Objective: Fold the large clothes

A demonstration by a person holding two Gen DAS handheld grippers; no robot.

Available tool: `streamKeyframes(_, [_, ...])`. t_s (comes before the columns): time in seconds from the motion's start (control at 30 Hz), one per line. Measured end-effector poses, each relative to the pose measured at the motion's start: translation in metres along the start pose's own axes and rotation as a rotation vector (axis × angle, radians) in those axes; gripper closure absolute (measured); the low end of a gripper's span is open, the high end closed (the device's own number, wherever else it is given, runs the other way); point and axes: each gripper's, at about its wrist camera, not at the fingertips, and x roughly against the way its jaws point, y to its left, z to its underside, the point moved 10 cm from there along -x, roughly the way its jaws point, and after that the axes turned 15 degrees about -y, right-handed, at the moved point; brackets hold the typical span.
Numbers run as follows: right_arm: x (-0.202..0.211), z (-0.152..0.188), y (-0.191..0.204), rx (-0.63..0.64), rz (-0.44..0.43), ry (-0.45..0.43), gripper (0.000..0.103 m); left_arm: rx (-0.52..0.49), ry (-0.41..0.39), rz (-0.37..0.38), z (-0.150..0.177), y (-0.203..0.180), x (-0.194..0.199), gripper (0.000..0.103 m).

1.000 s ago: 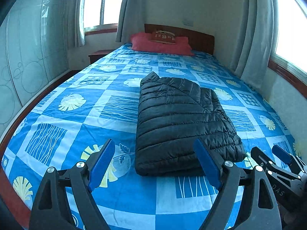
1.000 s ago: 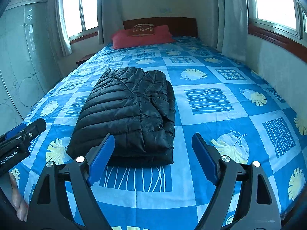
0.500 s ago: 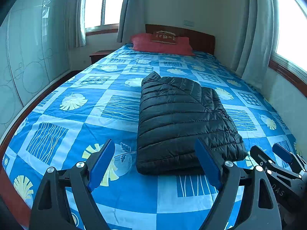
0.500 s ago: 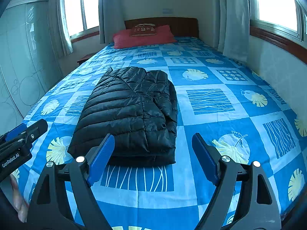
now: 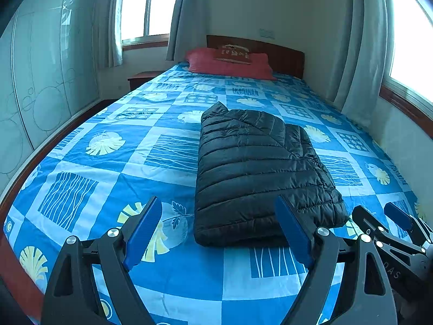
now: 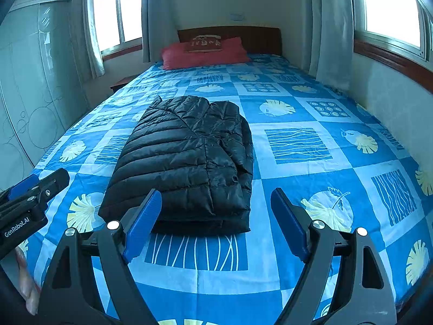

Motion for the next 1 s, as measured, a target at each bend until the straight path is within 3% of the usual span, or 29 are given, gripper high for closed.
streamKeyframes(1.0, [0.0016, 0.0003, 0.0034, 0.001, -0.002, -0.002, 0.02, -0.016, -0.007, -0.022, -0.0014, -0.0025, 0.0043, 0.019])
